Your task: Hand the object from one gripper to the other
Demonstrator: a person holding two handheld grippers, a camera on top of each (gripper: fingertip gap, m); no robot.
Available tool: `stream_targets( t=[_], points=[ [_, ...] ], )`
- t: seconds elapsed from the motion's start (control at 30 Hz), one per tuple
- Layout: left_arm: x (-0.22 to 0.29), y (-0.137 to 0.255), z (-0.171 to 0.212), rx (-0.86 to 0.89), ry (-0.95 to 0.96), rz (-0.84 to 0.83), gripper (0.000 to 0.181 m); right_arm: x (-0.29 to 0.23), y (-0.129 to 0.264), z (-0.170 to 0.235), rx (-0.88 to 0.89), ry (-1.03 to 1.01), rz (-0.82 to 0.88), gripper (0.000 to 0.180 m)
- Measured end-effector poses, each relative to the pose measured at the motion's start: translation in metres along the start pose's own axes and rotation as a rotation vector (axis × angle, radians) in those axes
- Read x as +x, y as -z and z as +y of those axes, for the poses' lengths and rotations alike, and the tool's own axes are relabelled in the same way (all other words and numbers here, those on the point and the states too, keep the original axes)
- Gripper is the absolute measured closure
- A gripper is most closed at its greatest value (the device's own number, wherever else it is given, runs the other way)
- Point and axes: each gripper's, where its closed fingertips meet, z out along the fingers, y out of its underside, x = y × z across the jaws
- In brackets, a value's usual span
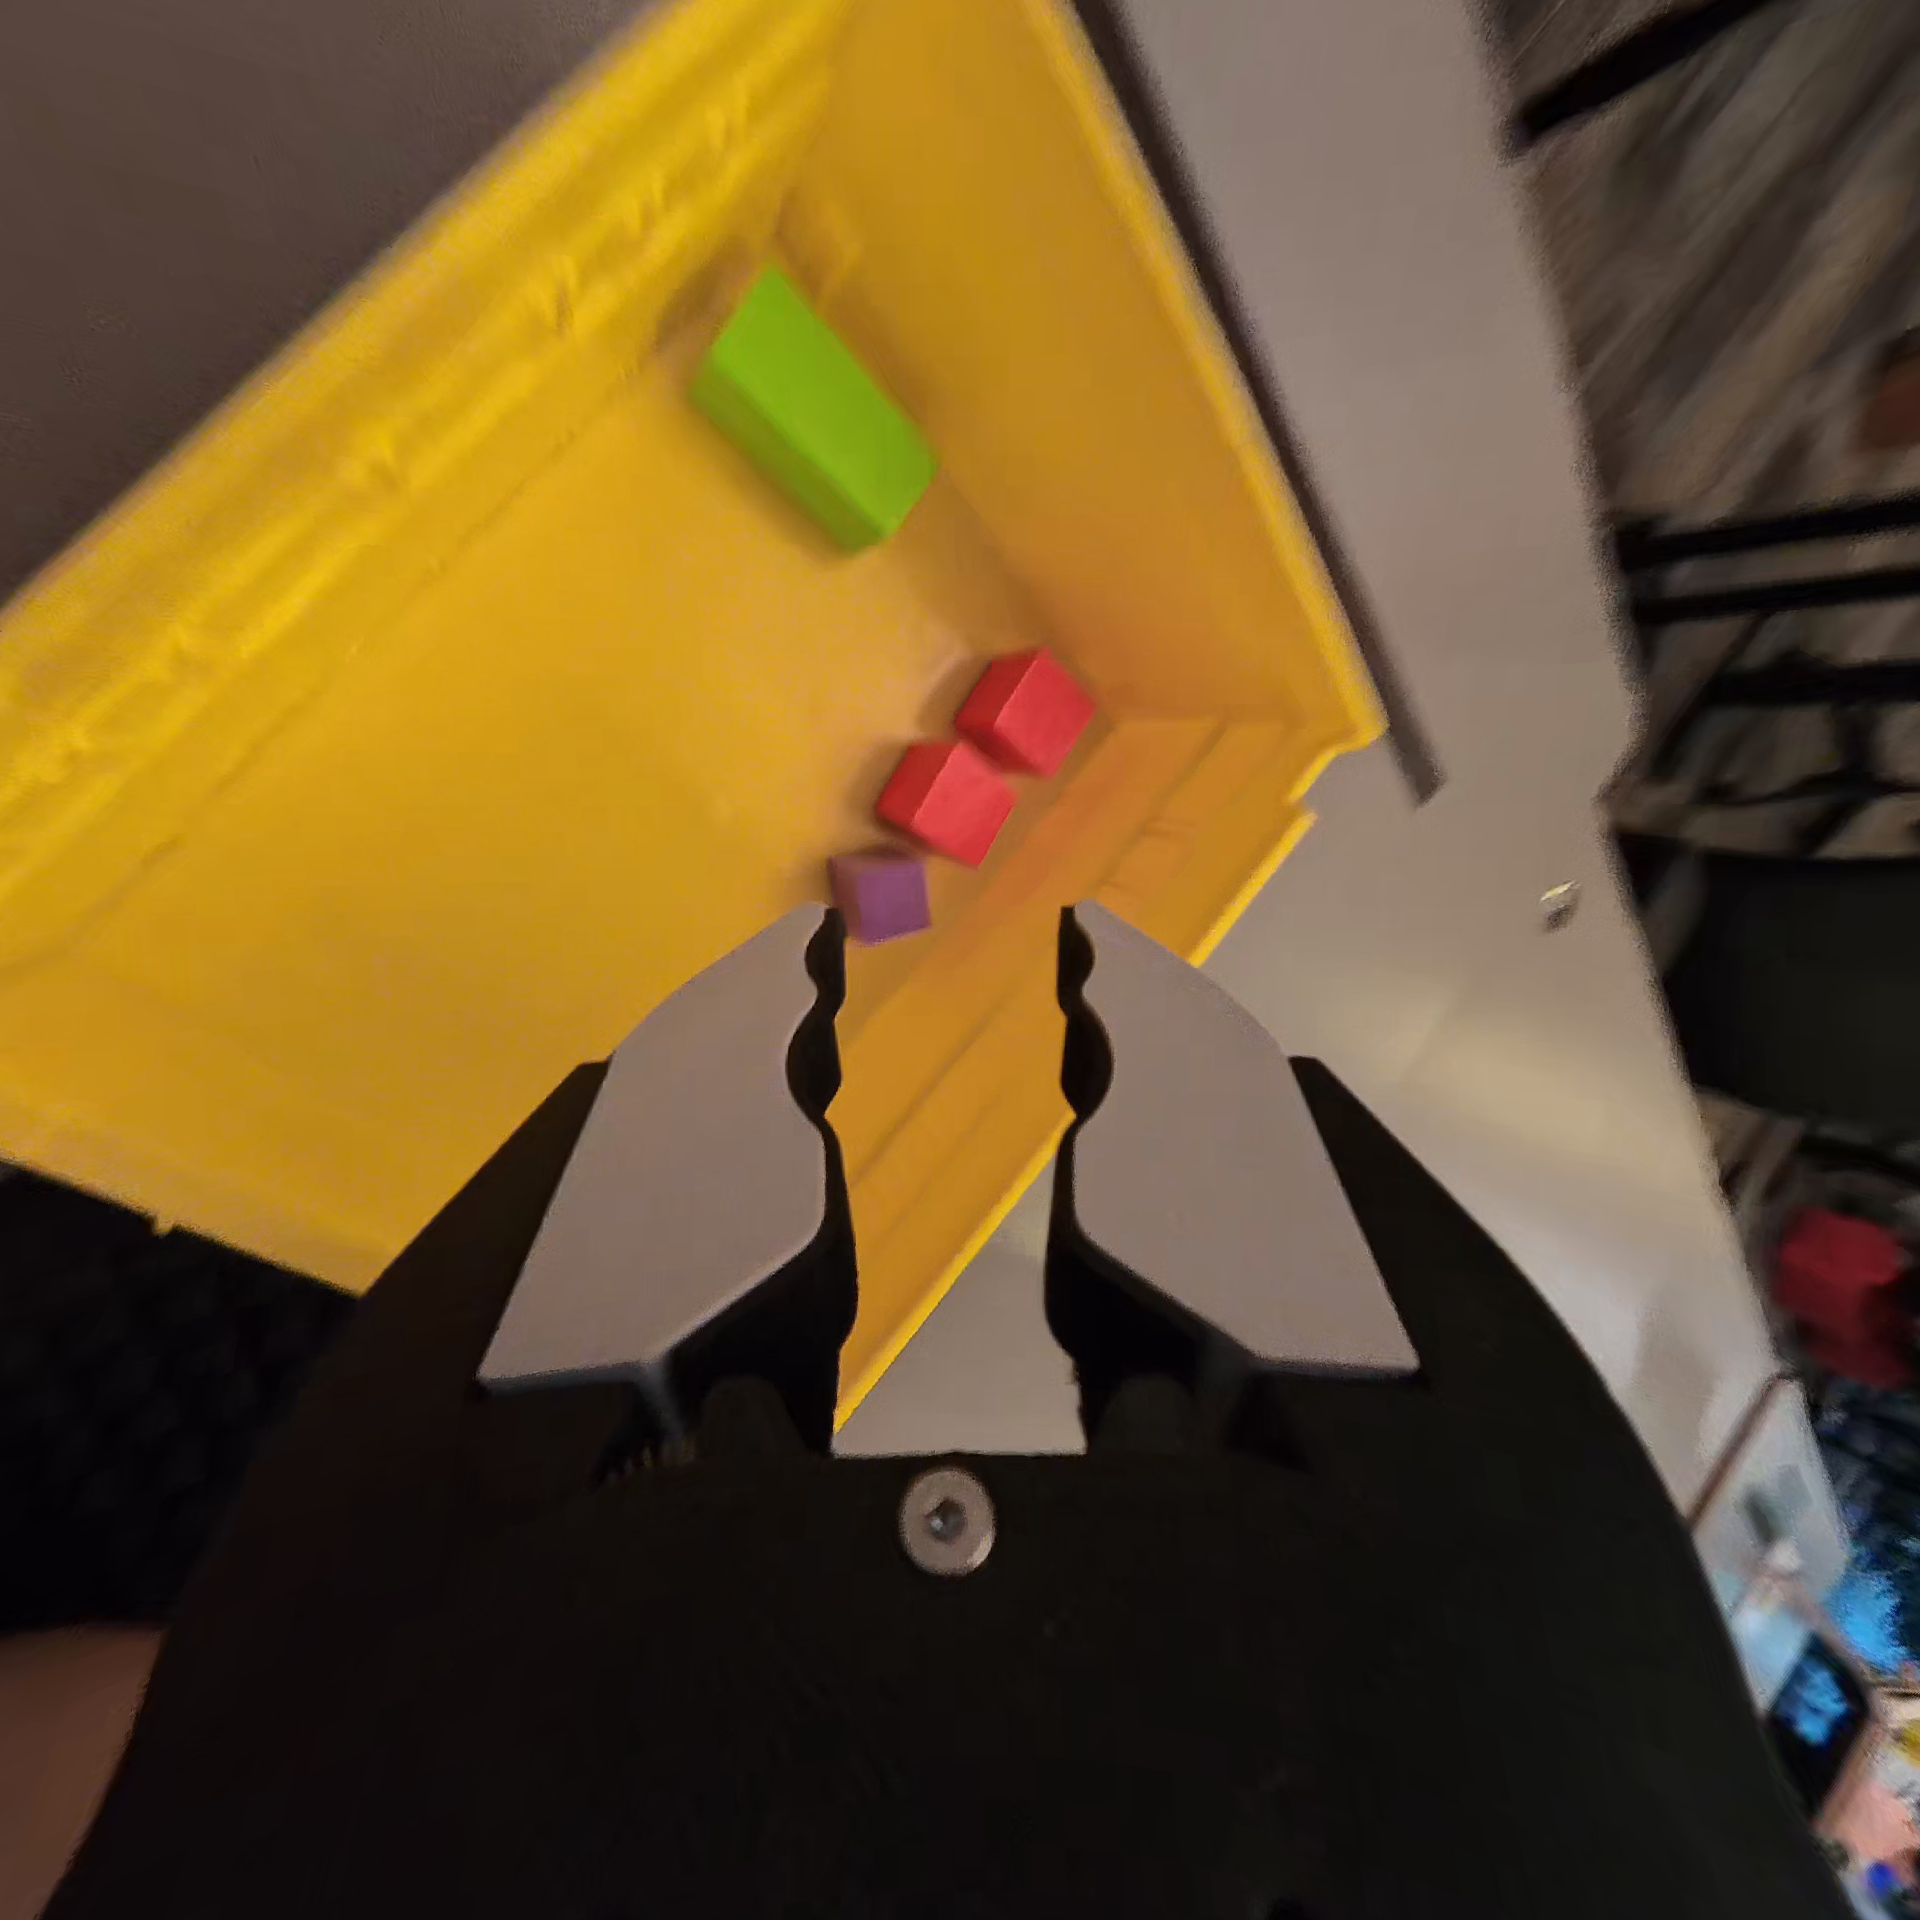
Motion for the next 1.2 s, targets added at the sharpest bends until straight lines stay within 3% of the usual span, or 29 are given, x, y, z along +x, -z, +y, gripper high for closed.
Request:
stream_targets(
  t=[0.13,0.27,0.4,0.5,0.73,0.9,1.03,1.2],
  points=[
    [0.047,0.062,-0.07,0.454,-0.025,0.233,0.15,-0.005,0.045,-0.087,0.373,0.159,0.219,0.133],
    [0.095,0.12,-0.124,0.8,0.022,0.558,0.15,-0.086,0.097,-0.171,0.851,0.381,0.172,0.133],
    [0.131,0.139,-0.14,0.886,-0.02,0.779,0.15,-0.135,0.129,-0.2,1.084,0.467,0.192,0.132],
    [0.144,0.141,-0.149,0.912,-0.024,0.84,0.15,-0.171,0.145,-0.207,1.214,0.465,0.018,0.132],
    [0.167,0.132,-0.153,0.866,-0.085,0.872,0.15,-0.182,0.163,-0.213,1.346,0.382,-0.055,0.133],
    [0.173,0.13,-0.152,0.852,-0.113,0.861,0.15,-0.191,0.16,-0.213,1.343,0.403,-0.093,0.136],
    [0.178,0.13,-0.151,0.841,-0.133,0.861,0.15,-0.193,0.161,-0.214,1.358,0.418,-0.057,0.152],
    [0.176,0.124,-0.149,0.811,-0.129,0.855,0.148,-0.195,0.156,-0.213,1.326,0.433,-0.079,0.152]
  ],
)
